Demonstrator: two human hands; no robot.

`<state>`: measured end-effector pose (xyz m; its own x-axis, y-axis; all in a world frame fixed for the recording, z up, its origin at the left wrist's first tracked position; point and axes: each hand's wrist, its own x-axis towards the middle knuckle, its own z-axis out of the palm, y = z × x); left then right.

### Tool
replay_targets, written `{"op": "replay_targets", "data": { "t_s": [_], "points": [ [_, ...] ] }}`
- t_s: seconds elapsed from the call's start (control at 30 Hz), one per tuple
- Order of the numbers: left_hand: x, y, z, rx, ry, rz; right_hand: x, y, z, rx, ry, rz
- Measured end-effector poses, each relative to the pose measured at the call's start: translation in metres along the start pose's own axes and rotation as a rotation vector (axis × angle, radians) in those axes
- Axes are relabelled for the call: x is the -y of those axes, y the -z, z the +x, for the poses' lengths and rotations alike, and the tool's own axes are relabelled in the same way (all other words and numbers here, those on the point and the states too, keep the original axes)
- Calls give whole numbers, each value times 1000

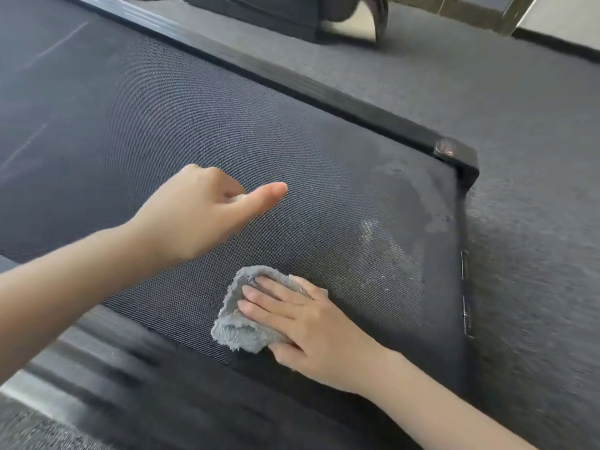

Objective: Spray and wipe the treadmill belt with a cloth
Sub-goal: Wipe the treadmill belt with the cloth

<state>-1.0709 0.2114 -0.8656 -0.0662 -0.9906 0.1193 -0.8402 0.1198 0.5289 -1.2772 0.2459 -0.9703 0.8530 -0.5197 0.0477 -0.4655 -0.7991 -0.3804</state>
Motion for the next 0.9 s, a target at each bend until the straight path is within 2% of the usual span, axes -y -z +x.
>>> {"op": "replay_targets", "data": {
  "t_s": [0.17,0.27,0.9],
  "points": [
    [-4,-7,0,28,-14,-10,-8,6,-27,98,167,-97],
    [-6,-11,4,39,-15,-1,-25,14,-22,121,202,-191],
    [-16,-37,31,89,56,-17,-200,77,42,-85,-472,-148]
  ]
}}
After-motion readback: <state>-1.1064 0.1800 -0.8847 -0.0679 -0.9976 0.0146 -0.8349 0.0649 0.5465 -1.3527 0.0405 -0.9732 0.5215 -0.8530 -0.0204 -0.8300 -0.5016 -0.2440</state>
